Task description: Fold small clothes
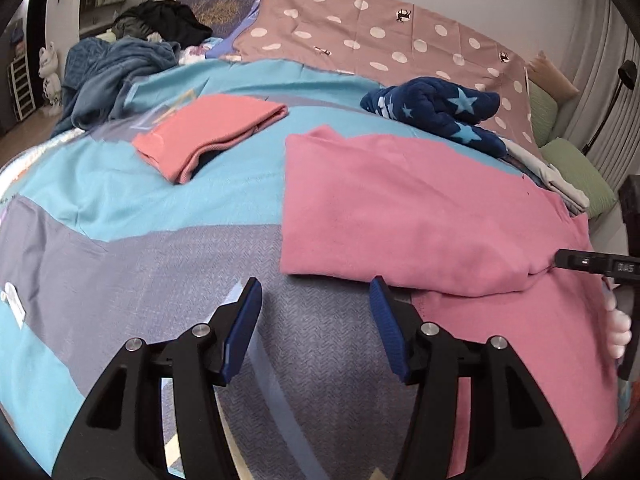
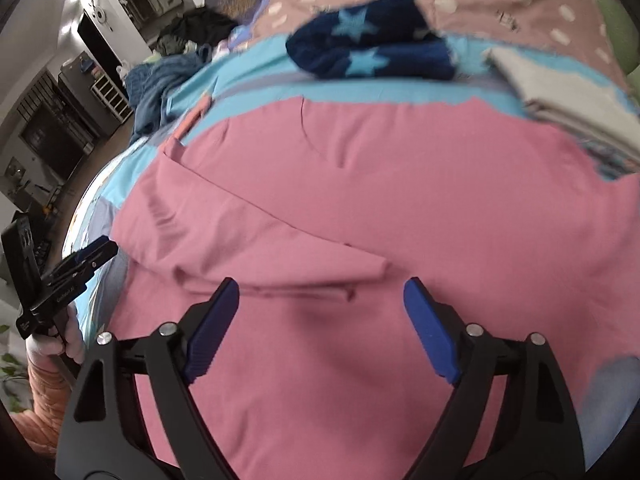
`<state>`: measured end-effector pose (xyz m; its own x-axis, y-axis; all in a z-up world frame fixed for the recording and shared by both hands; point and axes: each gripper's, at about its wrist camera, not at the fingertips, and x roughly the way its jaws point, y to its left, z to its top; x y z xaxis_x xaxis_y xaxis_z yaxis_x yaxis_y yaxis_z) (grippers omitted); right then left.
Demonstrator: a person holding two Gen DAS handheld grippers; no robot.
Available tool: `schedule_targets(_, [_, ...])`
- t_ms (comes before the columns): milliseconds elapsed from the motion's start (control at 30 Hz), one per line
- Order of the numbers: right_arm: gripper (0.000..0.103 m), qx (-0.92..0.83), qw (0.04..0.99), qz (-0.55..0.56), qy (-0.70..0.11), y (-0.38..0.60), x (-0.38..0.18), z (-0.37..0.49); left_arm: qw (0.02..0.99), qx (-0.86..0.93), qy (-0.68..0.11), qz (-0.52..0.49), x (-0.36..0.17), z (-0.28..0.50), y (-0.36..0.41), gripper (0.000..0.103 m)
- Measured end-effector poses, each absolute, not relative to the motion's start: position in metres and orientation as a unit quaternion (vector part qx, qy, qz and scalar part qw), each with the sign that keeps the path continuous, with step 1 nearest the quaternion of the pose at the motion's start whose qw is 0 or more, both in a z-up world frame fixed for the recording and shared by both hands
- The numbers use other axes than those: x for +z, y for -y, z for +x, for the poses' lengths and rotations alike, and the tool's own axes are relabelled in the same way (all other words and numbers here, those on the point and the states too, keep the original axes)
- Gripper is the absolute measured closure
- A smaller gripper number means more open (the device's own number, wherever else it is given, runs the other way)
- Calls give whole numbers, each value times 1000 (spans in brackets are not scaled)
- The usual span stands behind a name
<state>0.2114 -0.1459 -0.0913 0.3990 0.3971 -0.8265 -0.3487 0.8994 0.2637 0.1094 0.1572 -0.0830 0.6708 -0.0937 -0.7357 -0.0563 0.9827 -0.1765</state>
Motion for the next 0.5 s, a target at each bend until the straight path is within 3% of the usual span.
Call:
schedule_targets(67, [62,224,849,1,-478,137,-89,212,908,-14,-409,-89,-86,111,-157,46])
schedule_targets(100, [98,241,849,-11,-470,132,-83,212,908,-16,-410,-87,-87,112,-157,46])
schedule_targets(333, [98,211,891,77,-394,179,-9,206,909,-23,-410,-70,-90,120,-147,46])
schedule_targets(433, [97,145,898,119,-398,215,-8,224,912,-30,-405,-48,-88,124,-135,46])
schedule_targets(500, [90,139,882,149,-425,233,-24,243,913,-37,-405,-34,-88,129,-127,46])
